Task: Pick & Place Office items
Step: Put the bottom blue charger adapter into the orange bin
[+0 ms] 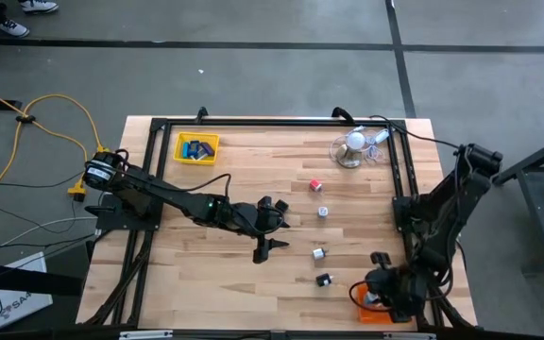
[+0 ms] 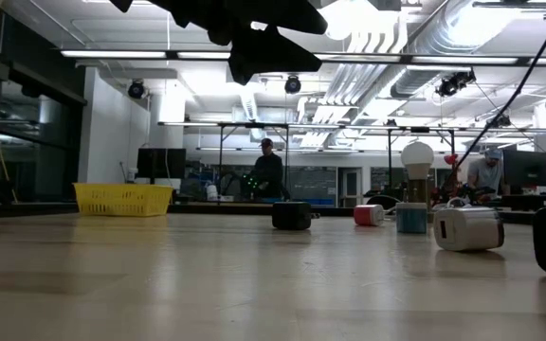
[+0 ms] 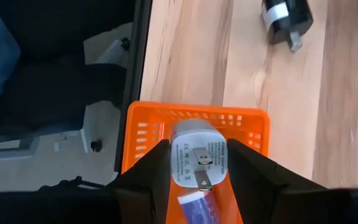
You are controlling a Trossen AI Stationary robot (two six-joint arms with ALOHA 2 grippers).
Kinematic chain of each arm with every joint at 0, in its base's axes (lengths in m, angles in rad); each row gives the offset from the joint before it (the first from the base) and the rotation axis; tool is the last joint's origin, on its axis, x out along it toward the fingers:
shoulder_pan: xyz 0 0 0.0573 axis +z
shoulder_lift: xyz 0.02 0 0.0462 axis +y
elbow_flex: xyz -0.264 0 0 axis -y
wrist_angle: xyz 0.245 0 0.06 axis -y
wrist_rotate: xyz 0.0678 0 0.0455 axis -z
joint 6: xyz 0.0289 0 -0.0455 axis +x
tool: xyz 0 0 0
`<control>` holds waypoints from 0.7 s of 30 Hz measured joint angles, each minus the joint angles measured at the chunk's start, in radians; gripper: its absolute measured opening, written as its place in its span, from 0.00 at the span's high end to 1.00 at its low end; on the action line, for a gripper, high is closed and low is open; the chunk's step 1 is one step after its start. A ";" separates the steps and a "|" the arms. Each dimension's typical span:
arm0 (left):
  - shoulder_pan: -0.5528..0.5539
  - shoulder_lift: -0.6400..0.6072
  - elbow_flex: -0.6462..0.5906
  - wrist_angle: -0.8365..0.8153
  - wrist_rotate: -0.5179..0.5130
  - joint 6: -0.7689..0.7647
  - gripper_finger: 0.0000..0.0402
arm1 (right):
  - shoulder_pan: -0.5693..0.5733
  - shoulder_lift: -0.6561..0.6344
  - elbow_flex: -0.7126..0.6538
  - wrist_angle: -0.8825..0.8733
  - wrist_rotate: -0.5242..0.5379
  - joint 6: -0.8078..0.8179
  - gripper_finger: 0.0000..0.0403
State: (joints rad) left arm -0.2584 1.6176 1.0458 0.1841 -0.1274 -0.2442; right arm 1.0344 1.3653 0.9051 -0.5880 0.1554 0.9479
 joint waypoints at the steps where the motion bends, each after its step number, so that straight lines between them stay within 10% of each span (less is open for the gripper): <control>1: 0.000 0.000 0.000 0.000 0.000 0.000 0.40 | 0.006 0.004 0.000 0.000 0.004 0.009 0.68; 21: 0.000 0.000 0.000 0.000 0.000 -0.012 0.40 | 0.019 0.174 0.000 0.002 0.025 0.103 0.68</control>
State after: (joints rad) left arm -0.2584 1.6176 1.0458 0.1841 -0.1273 -0.2558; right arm 1.0538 1.5393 0.9051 -0.5865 0.1801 1.0508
